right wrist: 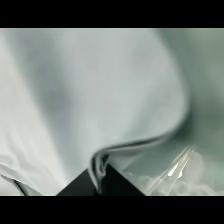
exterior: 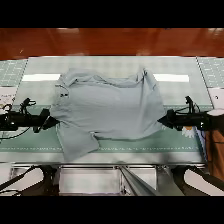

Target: Fold the shirts.

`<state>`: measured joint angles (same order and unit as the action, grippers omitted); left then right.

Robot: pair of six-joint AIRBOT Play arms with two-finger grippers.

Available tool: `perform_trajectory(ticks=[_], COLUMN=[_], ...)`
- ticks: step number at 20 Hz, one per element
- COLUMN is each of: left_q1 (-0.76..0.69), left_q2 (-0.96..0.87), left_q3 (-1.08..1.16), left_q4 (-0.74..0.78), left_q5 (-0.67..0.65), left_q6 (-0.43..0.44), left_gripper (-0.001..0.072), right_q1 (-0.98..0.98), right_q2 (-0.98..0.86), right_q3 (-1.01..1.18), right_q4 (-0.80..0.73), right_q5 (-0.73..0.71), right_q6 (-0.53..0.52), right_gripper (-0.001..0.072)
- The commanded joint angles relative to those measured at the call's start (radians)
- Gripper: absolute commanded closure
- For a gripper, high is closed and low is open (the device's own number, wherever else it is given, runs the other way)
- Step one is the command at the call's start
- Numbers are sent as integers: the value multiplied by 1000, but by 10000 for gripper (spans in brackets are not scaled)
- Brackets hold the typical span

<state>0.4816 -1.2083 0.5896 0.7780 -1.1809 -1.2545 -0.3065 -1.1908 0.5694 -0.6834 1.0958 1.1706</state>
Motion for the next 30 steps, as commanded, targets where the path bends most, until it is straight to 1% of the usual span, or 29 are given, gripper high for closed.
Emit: perform_trajectory(ticks=[1, 4, 7, 9, 11, 13, 16, 18, 19, 21, 22, 24, 25, 27, 29, 30], left_q1=[0, 0, 0, 0, 0, 0, 0, -23, -51, -136, -181, -253, -285, -329, -357, -359], left_q2=[90, 230, 357, 420, 467, 507, 587, 663, 694, 755, 782, 817, 823, 822, 821, 818], left_q3=[84, 296, 576, 757, 921, 1051, 1153, 1155, 1155, 1155, 1155, 1155, 1154, 1132, 1068, 1023], left_q4=[-200, -351, -365, -333, -249, -108, 76, 159, 197, 349, 451, 605, 650, 679, 689, 689], left_q5=[-53, -34, 52, 106, 145, 162, 161, 157, 153, 149, 134, 50, -7, -86, -107, -115], left_q6=[58, 58, 57, 53, 47, -30, -117, -132, -132, -146, -177, -238, -263, -262, -263, -282], left_gripper=[691, 691, 691, 691, 691, 691, 691, 691, 691, 691, 691, 691, 691, 691, 691, 691], right_q1=[86, 85, 85, 85, 85, 85, 85, 85, 85, 85, 85, 85, 85, 85, 85, 85], right_q2=[90, 185, 228, 241, 241, 251, 336, 402, 432, 475, 490, 531, 555, 585, 599, 599], right_q3=[226, 561, 912, 1132, 1322, 1472, 1511, 1511, 1511, 1510, 1504, 1458, 1423, 1361, 1289, 1250], right_q4=[-66, -137, -209, -237, -281, -314, -369, -419, -447, -509, -530, -531, -532, -531, -531, -530], right_q5=[46, 72, 89, 113, 180, 230, 235, 259, 278, 362, 402, 442, 452, 473, 477, 477], right_q6=[95, 170, 220, 237, 249, 261, 262, 264, 289, 322, 340, 346, 346, 357, 357, 357], right_gripper=[682, 682, 682, 682, 682, 682, 682, 682, 682, 682, 682, 682, 682, 682, 682, 682])
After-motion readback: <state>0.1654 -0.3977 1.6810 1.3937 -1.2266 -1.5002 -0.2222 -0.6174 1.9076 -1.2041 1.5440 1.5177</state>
